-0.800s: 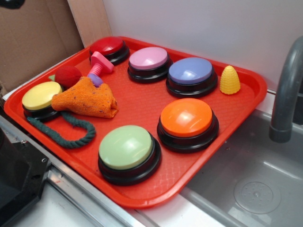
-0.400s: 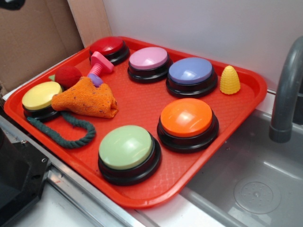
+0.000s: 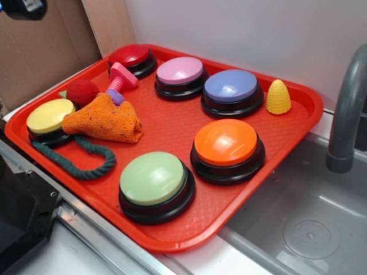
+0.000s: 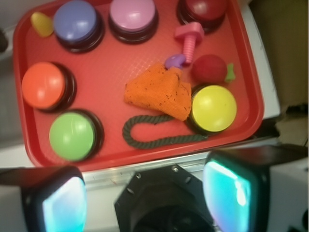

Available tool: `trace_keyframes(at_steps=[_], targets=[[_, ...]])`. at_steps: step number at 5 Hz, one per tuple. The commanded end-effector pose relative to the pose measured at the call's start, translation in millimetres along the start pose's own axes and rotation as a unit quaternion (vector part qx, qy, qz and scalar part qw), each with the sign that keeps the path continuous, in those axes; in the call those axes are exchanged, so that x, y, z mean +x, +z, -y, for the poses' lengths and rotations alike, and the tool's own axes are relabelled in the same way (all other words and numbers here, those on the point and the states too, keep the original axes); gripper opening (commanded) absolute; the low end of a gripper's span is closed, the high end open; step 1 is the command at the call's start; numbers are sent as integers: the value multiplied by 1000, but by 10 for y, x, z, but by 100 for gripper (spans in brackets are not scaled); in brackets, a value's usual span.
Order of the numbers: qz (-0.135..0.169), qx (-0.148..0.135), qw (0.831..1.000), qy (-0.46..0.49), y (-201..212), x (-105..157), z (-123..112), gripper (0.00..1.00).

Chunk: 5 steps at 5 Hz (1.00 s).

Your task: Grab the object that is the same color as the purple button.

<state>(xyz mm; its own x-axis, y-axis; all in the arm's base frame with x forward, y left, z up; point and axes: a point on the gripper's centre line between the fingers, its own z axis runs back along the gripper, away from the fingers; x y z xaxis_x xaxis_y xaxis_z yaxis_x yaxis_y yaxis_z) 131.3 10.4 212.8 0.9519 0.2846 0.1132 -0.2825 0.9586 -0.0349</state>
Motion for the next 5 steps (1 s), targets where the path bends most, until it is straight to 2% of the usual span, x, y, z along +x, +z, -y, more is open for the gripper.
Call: trace_keyframes(at_steps=[1, 2, 4, 5], targets=[[100, 79, 974, 189, -549, 386, -391, 100], [149, 96, 954, 241, -809, 608, -591, 100], [159, 119, 950, 241, -1167, 923, -628, 100], [144, 132, 955, 221, -1350, 1024, -552, 100]])
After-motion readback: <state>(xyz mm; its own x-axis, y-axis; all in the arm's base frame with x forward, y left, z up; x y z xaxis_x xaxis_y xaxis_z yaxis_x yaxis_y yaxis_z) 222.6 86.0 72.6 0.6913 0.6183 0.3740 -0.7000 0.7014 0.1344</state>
